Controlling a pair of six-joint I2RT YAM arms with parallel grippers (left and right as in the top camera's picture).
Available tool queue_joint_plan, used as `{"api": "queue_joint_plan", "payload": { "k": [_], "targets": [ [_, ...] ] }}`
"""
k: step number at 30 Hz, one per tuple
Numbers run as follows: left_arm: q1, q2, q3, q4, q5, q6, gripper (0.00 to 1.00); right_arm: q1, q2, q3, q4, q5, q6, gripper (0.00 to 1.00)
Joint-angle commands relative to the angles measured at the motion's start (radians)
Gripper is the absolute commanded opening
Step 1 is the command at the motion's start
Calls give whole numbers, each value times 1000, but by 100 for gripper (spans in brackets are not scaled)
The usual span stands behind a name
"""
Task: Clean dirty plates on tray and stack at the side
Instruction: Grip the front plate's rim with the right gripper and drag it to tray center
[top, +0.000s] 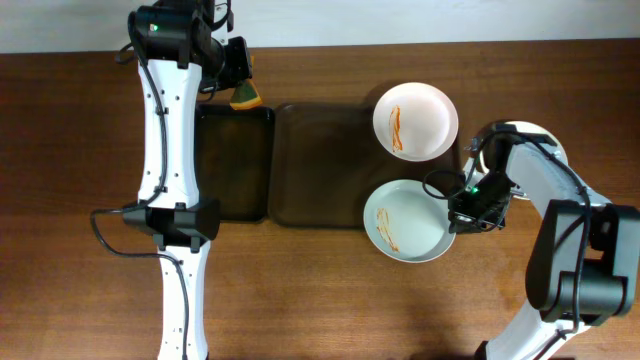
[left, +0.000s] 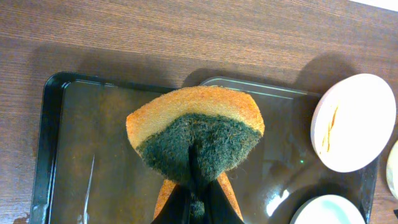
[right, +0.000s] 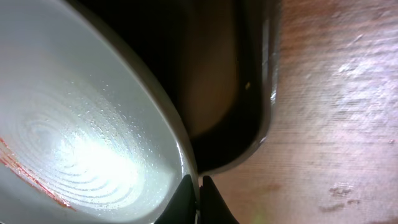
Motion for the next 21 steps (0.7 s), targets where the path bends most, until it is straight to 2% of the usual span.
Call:
{"api": "queue_joint_plan", "payload": {
  "k": [1,6,9,15,21],
  "targets": [
    [-5,8,-3,0,14,13,0,18,10,65,-22,10,4,4],
    [-5,8,-3,0,14,12,0,66,10,162,6,-24,67,4],
    [-6,8,-3,0,14,12,0,182,10,161,137,0,246,4],
    [-41,28,-4,2,14,12,0,423,21,161,288,246,612,4],
    [-74,42,-10,3,10,13,0,471,82,159,293,251,658,6]
  ]
}}
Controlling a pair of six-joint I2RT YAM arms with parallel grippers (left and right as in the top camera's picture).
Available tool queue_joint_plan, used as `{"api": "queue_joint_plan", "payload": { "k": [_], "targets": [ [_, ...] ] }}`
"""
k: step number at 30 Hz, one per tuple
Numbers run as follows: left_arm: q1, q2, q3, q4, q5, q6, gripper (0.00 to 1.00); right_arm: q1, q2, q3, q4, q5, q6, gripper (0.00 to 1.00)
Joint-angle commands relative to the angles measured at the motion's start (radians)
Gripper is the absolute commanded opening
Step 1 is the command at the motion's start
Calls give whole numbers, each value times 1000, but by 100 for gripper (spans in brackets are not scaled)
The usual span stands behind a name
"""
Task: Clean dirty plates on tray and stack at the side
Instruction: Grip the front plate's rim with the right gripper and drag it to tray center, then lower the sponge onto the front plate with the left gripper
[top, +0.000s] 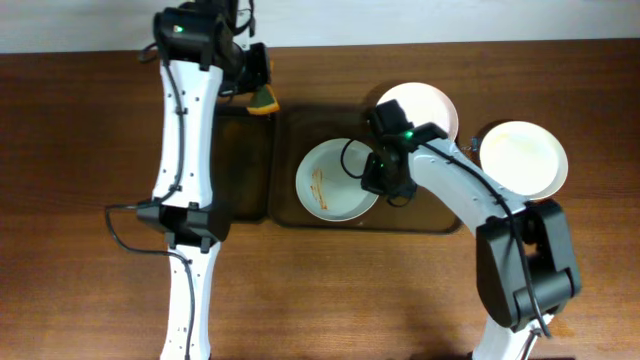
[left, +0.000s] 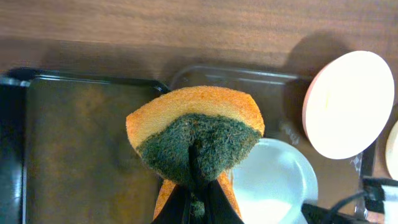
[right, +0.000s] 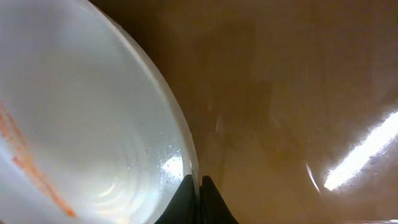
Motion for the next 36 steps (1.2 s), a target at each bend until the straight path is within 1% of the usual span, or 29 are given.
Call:
{"api": "queue_joint_plan", "payload": {
  "k": [1,2,3,4,5,6,8,9,10,13,15,16,19,25,31,32,36],
  "targets": [
    [-11,14,-8,2,3,13,0,-12,54,12,-6,27,40,15],
    [-13,14,-8,2,3,13,0,-18,54,12,-1,3,-8,32],
    [-13,14,-8,2,3,13,0,-22,54,12,5,1,-41,41],
    [-13,16,-8,2,4,12,0,-28,54,12,26,-18,-89,46],
    [-13,16,-8,0,4,12,0,-33,55,12,47,-40,-132,46],
    [-14,16,-8,-1,4,12,0,-37,58,12,68,-43,-159,45],
    [-14,16,-8,-1,4,12,0,-38,61,12,98,-43,-195,38],
    [-16,16,-8,-1,4,12,0,-37,66,12,116,-42,-212,30],
    [-20,16,-8,-1,4,12,0,-36,71,12,131,-42,-215,25],
    [-38,16,-8,0,3,13,0,-36,97,12,143,-39,-215,18],
    [-57,16,-8,2,2,13,0,-36,117,12,145,-39,-214,8],
    [-62,18,-8,3,1,13,0,-36,121,12,144,-39,-210,5],
    [-69,30,-8,3,-9,13,0,-39,122,12,145,-43,-200,4],
    [-103,97,-8,-1,19,17,0,-102,123,12,76,-44,-53,4],
    [-161,208,-8,-1,-13,74,0,-128,123,12,92,-62,-48,4],
    [-172,237,-8,1,-10,90,0,-128,123,12,92,-62,-49,4],
    [-205,297,-8,25,55,238,0,-128,123,12,106,-62,-49,4]
  ]
}}
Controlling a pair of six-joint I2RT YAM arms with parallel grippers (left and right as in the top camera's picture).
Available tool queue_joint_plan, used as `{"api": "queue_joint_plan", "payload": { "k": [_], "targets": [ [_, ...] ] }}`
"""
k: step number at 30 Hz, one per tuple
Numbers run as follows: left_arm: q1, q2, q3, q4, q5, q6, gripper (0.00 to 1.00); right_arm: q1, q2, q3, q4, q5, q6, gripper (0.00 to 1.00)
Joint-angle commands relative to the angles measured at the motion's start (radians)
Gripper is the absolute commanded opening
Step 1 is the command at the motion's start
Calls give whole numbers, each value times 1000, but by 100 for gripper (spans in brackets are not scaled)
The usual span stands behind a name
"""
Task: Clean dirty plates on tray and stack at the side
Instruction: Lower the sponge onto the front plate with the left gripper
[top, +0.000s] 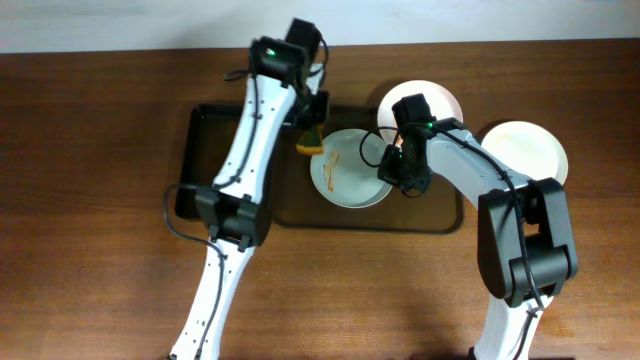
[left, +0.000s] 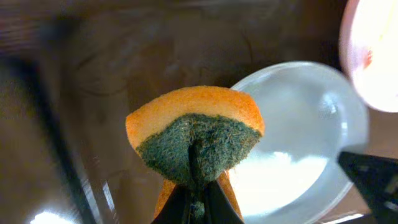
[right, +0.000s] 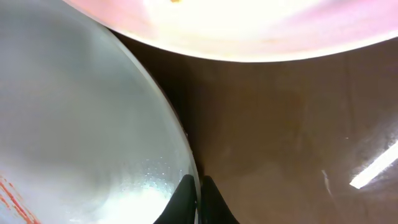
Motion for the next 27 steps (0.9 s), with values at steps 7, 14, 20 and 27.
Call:
{"api": "queue_joint_plan", "payload": {
  "k": [7,14,20,27],
  "targets": [
    [-63,138,0,-11,76,209,0,3,29,0,16,22,11,4],
    [-90,204,-3,-13,94,118,0,3,29,0,17,22,11,4],
    [-85,193,-14,-13,380,114,0,3,29,0,16,22,11,4],
    [-60,173,-14,6,-89,-46,0,3,29,0,19,22,11,4]
  ]
}}
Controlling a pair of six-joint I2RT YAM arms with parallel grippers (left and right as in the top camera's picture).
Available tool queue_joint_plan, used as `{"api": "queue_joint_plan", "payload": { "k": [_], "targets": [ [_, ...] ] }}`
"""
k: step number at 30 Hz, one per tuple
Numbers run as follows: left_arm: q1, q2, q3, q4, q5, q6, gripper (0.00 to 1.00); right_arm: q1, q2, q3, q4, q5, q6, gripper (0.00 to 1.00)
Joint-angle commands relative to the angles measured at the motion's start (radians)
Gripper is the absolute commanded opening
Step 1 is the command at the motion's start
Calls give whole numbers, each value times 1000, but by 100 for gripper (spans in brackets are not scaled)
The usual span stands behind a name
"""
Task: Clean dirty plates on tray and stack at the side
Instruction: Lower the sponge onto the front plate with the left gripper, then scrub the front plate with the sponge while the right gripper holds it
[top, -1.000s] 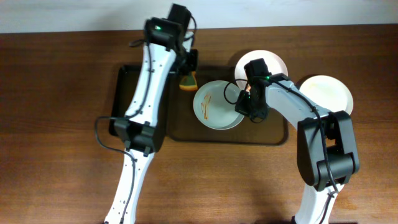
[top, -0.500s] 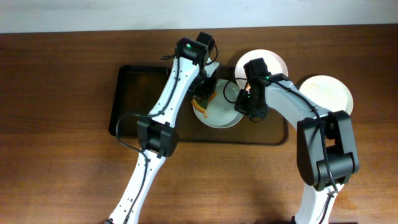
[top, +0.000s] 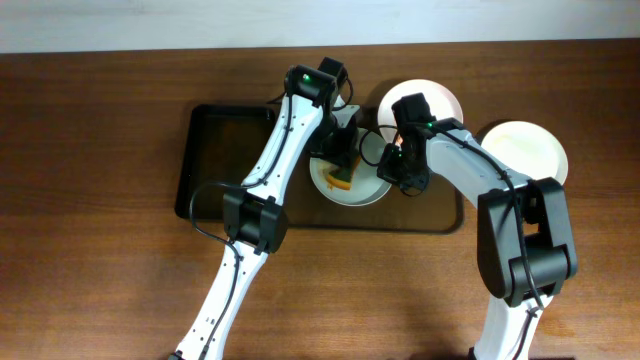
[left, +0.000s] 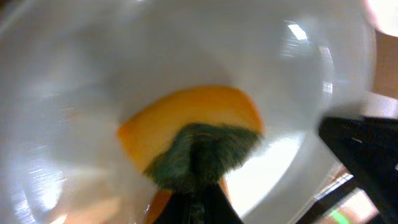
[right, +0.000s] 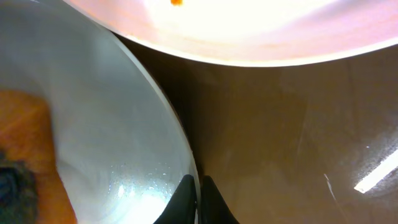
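Note:
A pale plate (top: 358, 186) lies on the dark tray (top: 300, 212). My right gripper (top: 393, 172) is shut on its right rim, with the jaws pinching the edge (right: 199, 183). My left gripper (top: 338, 160) is shut on an orange sponge (top: 341, 183) with a green scouring face. The sponge (left: 193, 127) is pressed into the plate's bowl (left: 124, 56) and also shows in the right wrist view (right: 25, 137). A second white plate (top: 425, 108) with an orange smear sits at the tray's far right. A clean white plate (top: 527, 155) rests on the table to the right.
A second dark tray (top: 215, 160) adjoins the first on its left. My left arm stretches across both trays from the near left. Bare wooden table (top: 90, 200) surrounds the trays.
The sponge was above the plate's left edge. Now it is down inside the plate, pressed against the bowl. My right gripper and the plate have stayed where they were.
My right gripper first held the streaked plate at the tray's right front edge, with the sponge over the left tray's far side. Then the plate lay mid-tray. Then the sponge was at the plate's edge, and now it is in the plate.

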Motion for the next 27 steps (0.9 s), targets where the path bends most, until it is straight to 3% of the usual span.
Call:
{"api": "queue_joint_plan", "payload": {
  "k": [1,5,9,11,15,22,27],
  "targets": [
    [14,11,-9,33,-438,-182,0,3,26,0,3,22,8,4],
    [28,11,-8,120,-518,-225,0,3,27,0,8,22,8,4],
    [28,-4,-7,17,-518,-232,0,3,27,-6,8,22,8,4],
    [28,-20,-8,-5,-431,-136,0,2,30,-7,11,21,8,4],
    [28,-84,-31,-5,-285,-70,0,2,39,-7,10,21,-5,4],
    [32,-262,-406,-5,-292,-80,0,1,39,-7,11,17,-22,4],
    [24,-303,-532,10,-278,-84,0,1,39,-7,18,8,-21,4]
  ]
}}
